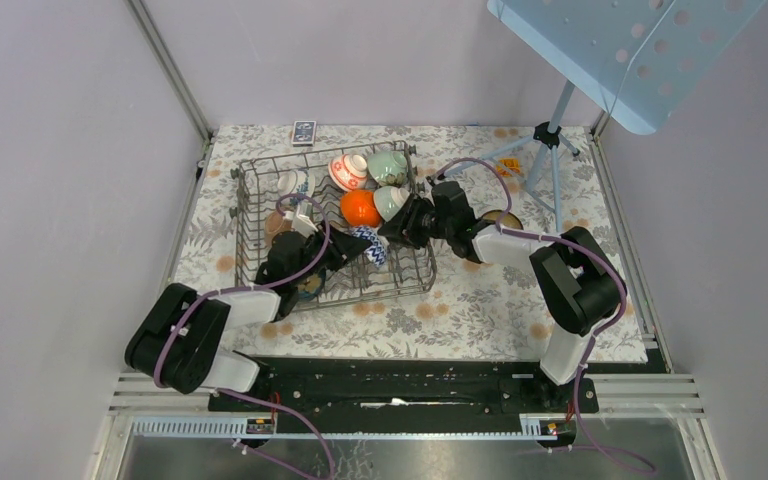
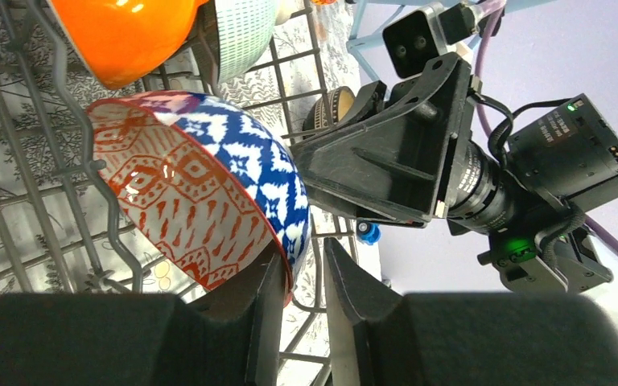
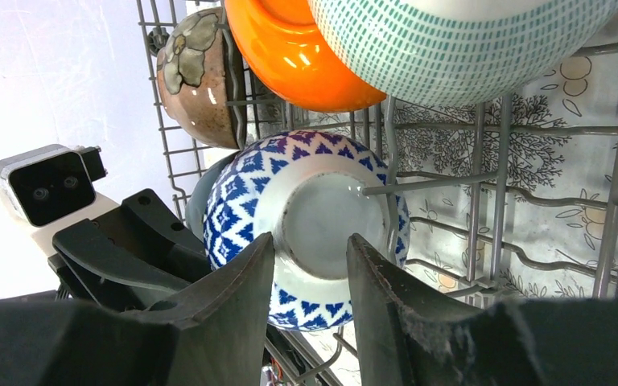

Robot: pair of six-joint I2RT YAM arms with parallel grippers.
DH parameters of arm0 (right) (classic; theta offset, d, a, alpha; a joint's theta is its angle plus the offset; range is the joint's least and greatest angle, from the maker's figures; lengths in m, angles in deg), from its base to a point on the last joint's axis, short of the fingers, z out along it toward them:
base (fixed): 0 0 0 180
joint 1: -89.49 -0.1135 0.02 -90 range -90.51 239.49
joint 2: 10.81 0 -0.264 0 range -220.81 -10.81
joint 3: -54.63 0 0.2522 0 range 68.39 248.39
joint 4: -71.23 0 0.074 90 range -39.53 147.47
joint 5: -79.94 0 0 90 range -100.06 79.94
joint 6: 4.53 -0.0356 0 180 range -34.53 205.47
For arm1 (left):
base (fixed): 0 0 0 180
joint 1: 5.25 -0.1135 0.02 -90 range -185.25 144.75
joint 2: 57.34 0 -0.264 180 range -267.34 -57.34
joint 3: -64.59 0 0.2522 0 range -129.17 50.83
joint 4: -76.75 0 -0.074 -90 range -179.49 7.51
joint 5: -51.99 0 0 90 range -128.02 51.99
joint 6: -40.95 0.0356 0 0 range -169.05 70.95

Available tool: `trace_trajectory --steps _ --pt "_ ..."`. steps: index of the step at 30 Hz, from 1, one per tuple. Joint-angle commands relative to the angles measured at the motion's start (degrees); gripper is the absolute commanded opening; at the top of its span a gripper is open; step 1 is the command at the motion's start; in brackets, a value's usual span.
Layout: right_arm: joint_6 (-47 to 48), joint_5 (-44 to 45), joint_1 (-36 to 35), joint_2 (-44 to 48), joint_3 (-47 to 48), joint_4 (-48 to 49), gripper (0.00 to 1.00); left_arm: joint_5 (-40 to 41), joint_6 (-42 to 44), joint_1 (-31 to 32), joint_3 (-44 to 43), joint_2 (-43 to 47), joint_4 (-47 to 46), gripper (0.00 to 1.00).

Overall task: Unload the bowls from the dish rack
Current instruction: Pick up the bowl from the dish rack.

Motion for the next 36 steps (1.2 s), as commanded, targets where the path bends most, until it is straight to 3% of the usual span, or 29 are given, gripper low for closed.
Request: trace_trajectory --steps 1,17,25,36 --pt "-1.1 -3.2 -0.1 0.5 -0.9 2.3 0.45 -2.4 -1.4 0.2 -0.1 -0.9 -10.2 0.27" --pt "-1.1 -3.7 -0.1 0.8 -1.9 3.0 0.45 -2.7 -1.8 0.2 -0.2 -2.9 -10.9 0.19" --pt "0.7 -3.3 0.0 2.4 -0.9 0.4 0.46 -3.0 -1.8 0.2 -0.3 -1.7 -10.5 0.03" --pt "3.7 -3.0 0.3 7.4 1.2 -4.5 0.72 -3.4 -1.3 0.2 -0.2 2.2 -9.3 0.0"
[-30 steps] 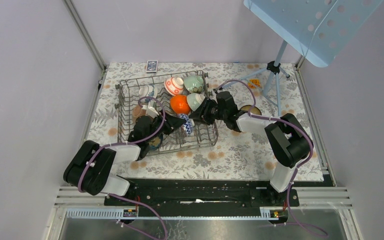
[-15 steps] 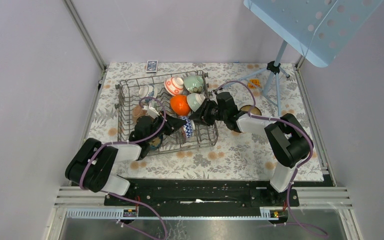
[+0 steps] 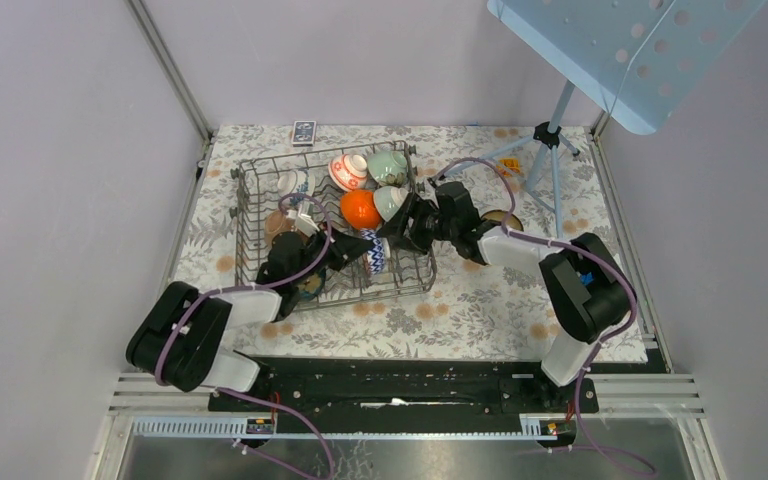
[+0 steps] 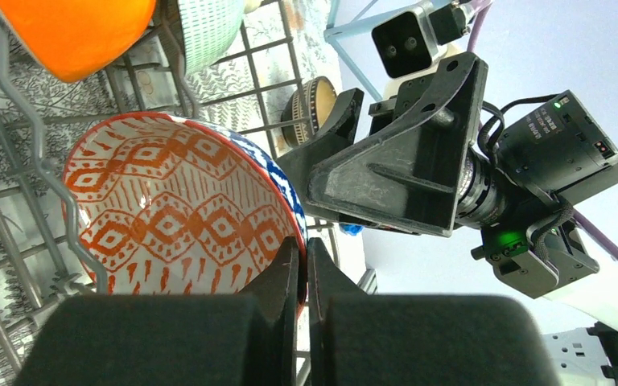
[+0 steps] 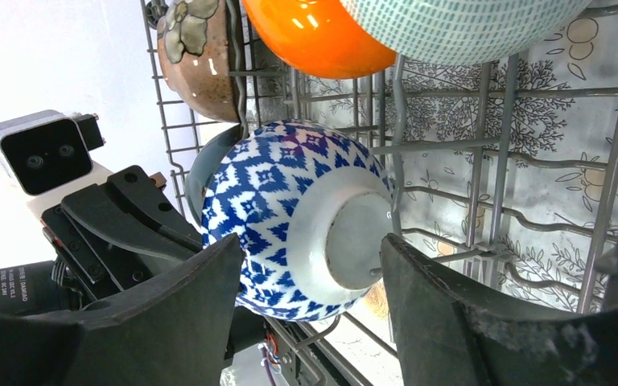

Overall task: Unload the bowls from the dish rack
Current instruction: Pick up the bowl from the dish rack.

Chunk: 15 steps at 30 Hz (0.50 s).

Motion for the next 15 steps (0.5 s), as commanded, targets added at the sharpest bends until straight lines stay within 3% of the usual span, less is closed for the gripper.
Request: trace_trajectory --steps 1,10,15 --pt "2.4 -0.7 0.0 5.2 2.9 -2.7 0.73 -1.2 0.7 0.0 -0.3 4.2 -5.1 0.0" --pt "6.2 0.4 0.7 12.2 4.0 -7.9 0.8 -1.4 1.3 0.0 -0.8 10.4 -0.9 0.0" --pt "12.4 7.7 0.7 19.6 3.2 -13.2 0.8 -1.7 1.5 0.0 -2.2 14.9 3.6 0.0"
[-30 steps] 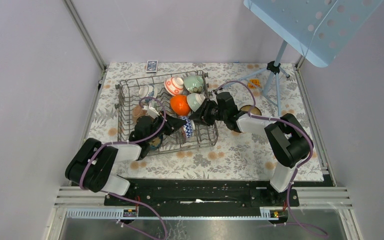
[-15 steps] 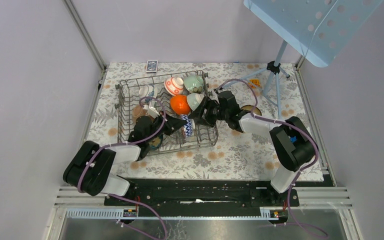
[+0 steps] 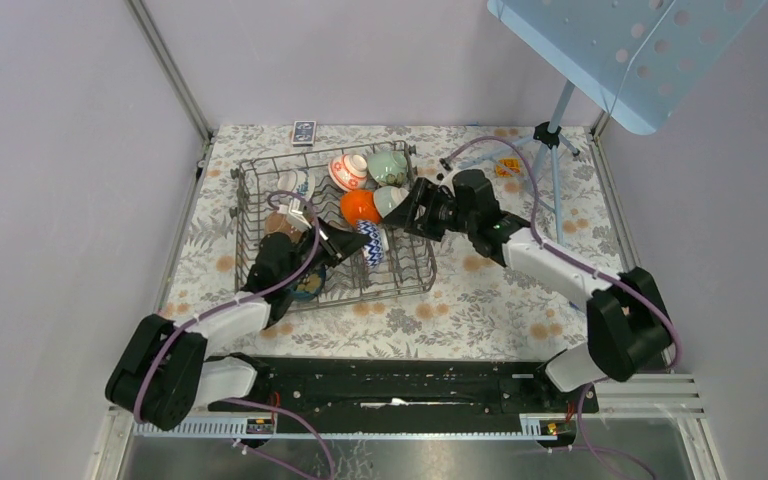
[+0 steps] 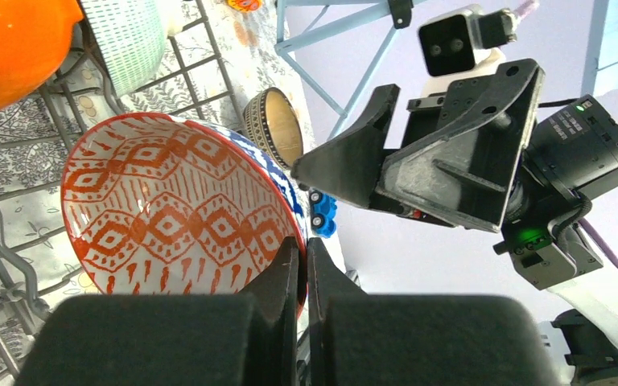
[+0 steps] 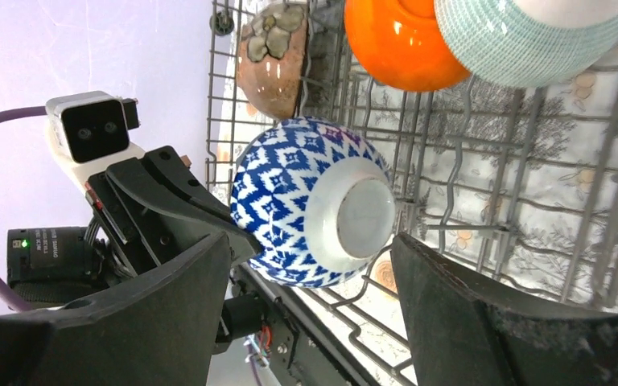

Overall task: Unload the bowls from the dish rack
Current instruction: Pick up the bowl from the dish rack.

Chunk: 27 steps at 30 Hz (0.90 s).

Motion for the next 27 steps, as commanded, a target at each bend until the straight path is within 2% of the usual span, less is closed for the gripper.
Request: trace_trajectory --steps 1,7,13,17,20,27 --pt "7.7 7.5 0.4 9.7 1.2 -5.4 0.8 -1.5 1.2 0.0 -2.7 5.6 0.3 0.0" --pt "15.4 14.5 0.4 23.5 1.8 -14.5 0.81 -3.1 7.6 0.0 -10.4 14.0 15.3 0.0" --pt "24.6 12.2 0.4 35.9 2.7 -28.6 0.82 -6.0 23.9 0.7 -22.4 21.3 36.4 0.0" --pt "25.6 11.0 0.4 43.5 2.1 -33.9 0.82 -6.4 33.0 2.6 -28.0 24.4 44.0 0.0" --pt "25.2 9.6 0.4 46.7 1.9 -35.8 0.83 -1.1 41.9 9.2 -32.3 25.5 50.9 0.0" --pt "26.4 10.7 0.5 48.5 2.9 -39.7 0.84 22.4 61.0 32.0 -41.9 20.9 65.3 0.0"
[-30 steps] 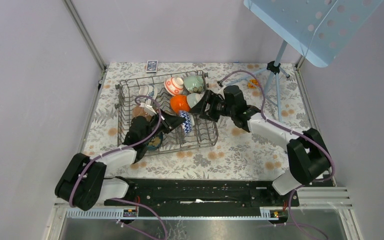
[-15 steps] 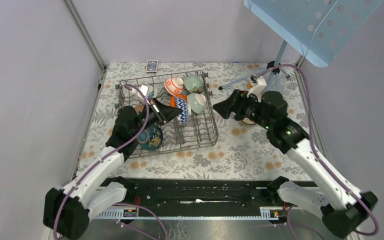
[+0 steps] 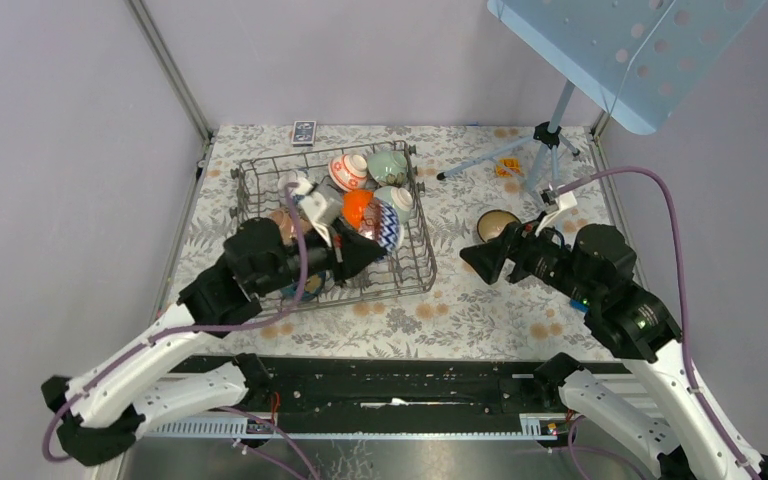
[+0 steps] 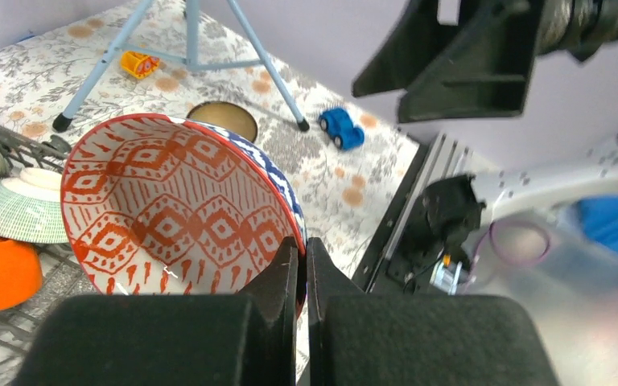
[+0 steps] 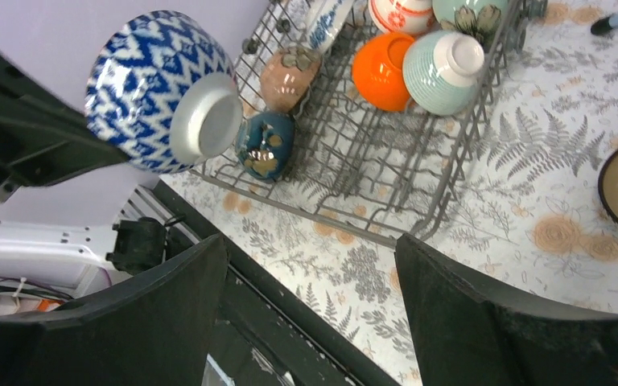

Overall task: Unload the bowls from the dish rack
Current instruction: Pick up the bowl from the dish rack, then move the dish rack to the center of the board.

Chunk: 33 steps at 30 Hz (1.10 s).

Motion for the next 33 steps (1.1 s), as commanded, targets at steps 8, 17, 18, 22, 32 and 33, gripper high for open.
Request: trace_trajectory --steps 8,17,18,22,32,33 --pt "4.5 5.2 0.1 -1.0 1.5 -8.8 0.84 38.7 28.5 31.5 -11.6 -11.3 17.6 0.0" --pt "6.7 3.8 0.2 -3.8 1.8 -10.9 0.83 49.7 43.1 46.5 -5.1 -15.6 21.1 0.0" --pt "7.2 3.5 0.2 -4.7 2.1 -11.5 0.83 49.3 44.4 47.4 -4.4 -15.6 21.3 0.0" --pt "8.1 0.8 0.2 -7.6 3.4 -13.4 0.81 46.8 48.1 49.8 -2.7 -15.9 24.2 0.0" --pt "11.4 5.3 -1.9 -14.4 10.2 -20.6 0.75 44.9 52.1 54.3 1.3 -17.1 29.2 0.0" --pt "11.6 6.1 -2.9 -15.7 11.4 -21.9 0.74 45.2 52.8 54.6 1.8 -17.2 29.2 0.0"
